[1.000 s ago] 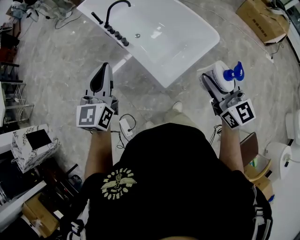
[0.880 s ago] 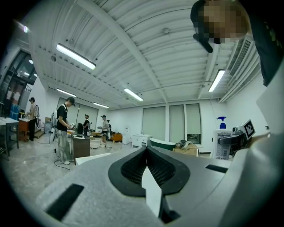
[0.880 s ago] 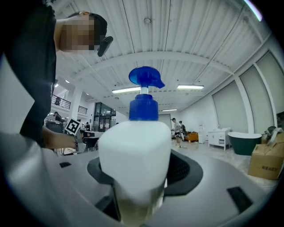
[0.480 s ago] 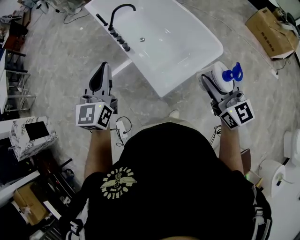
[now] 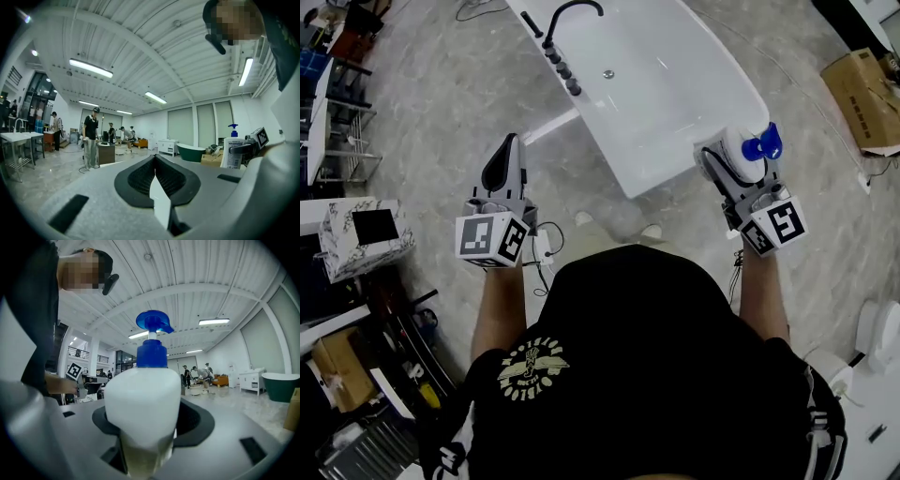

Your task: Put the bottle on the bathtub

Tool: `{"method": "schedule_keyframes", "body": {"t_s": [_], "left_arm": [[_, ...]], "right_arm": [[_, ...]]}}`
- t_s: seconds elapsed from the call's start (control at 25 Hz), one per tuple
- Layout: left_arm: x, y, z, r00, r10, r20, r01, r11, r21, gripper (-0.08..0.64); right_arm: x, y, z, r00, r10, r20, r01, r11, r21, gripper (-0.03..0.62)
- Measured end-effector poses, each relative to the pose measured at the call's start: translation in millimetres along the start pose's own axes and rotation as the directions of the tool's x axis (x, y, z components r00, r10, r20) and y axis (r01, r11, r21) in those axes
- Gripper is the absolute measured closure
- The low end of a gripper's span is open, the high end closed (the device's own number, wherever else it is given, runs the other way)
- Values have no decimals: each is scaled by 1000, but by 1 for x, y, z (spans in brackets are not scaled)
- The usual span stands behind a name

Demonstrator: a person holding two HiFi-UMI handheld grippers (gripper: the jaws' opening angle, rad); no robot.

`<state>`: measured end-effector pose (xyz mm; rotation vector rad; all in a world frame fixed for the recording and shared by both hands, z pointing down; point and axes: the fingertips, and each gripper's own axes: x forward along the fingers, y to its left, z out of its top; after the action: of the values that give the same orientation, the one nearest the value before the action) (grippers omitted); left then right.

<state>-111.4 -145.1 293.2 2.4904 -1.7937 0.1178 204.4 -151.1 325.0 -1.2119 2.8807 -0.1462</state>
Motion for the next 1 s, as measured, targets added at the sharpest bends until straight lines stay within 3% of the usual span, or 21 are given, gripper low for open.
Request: {"method": "schedule_keyframes", "body": {"t_s": [0.24,0.56,1.0], "left_arm": [[10,46,-10,1000,0,-16,-1,1000,-19,551],[81,100,1,994,-112,-8,113,994,5,551],[149,170,-13,967,-250,-55,251,968,2,551]], "right_arm": [[53,15,-9,1000,6,-25,-6,1000,10,324],[115,-2,-33,988,-137,-68,137,991,-6,324],[186,-12,-94,943,-309,-121,311,950,2,324]]}}
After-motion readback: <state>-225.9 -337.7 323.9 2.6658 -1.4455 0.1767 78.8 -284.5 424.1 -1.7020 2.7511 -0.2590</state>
